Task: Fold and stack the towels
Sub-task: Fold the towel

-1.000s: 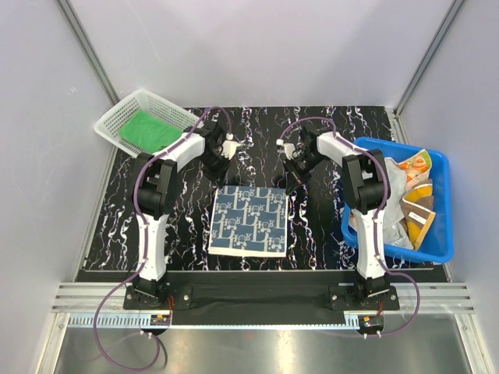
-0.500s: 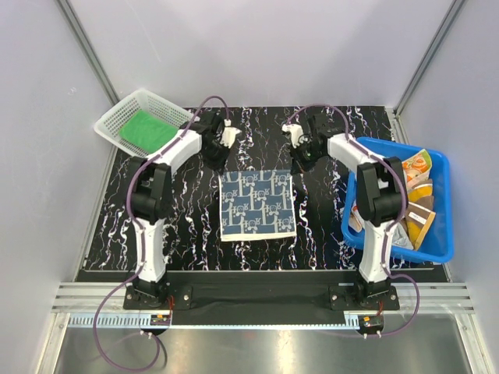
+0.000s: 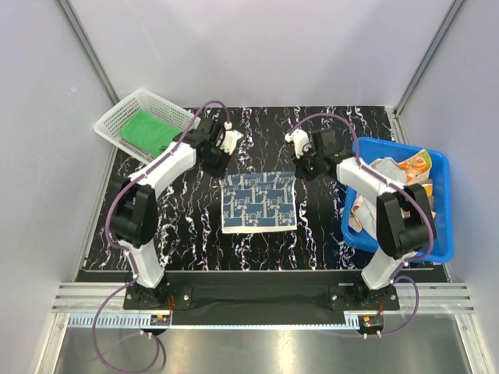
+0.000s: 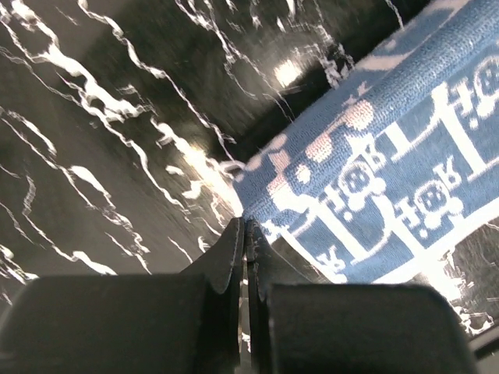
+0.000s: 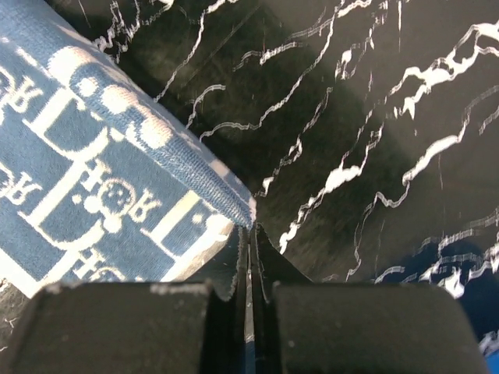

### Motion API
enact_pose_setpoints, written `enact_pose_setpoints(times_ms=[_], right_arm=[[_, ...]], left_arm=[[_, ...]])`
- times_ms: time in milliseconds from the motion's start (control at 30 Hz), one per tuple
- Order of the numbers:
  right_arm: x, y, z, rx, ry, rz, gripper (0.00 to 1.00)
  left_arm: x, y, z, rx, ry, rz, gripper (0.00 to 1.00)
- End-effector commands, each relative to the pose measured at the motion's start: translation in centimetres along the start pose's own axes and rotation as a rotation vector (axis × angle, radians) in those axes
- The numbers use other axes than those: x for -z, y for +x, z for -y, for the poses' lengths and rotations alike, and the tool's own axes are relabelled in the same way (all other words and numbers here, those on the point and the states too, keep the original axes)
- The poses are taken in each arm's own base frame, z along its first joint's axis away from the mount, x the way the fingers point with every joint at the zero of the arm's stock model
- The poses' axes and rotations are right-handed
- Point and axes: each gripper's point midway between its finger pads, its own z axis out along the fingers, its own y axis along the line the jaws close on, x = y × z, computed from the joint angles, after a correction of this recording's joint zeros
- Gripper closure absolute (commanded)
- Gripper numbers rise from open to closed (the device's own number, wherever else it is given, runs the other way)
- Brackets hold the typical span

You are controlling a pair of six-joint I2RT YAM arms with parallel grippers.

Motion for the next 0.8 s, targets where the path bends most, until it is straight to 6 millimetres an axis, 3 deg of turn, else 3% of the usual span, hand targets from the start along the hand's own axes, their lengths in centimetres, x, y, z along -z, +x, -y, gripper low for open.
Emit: enact_pose_setpoints(times_ms=[0,133,167,367,767], right_arm=[[2.0,-1.8,0.9,0.015,0.163,0.065,1.00],[3.1,-1.1,-1.2,-0.001,0.180,0.080,1.00],[3.0,0.1,-1.6,-0.027,0.189,0.060,1.00],[4.8,2.3,-4.3,-0.102,0.204,0.039,1.00],[7.2,5.1,-8.0,-0.256,0.187,0.008,1.00]], left_arm=[[2.4,-0.1,-0.3,0.001,-0.088,0.052,1.00],[2.8,1.2,0.7,0.011,-0.090,0.055,1.00],[2.6,1.9,1.1,0.012,-0.081,0.045,1.00],[3.1,3.8,3.4,0.014,-0.057,0.027,1.00],[3.4,8.0,6.0,0.048,-0.058,-0.039,1.00]])
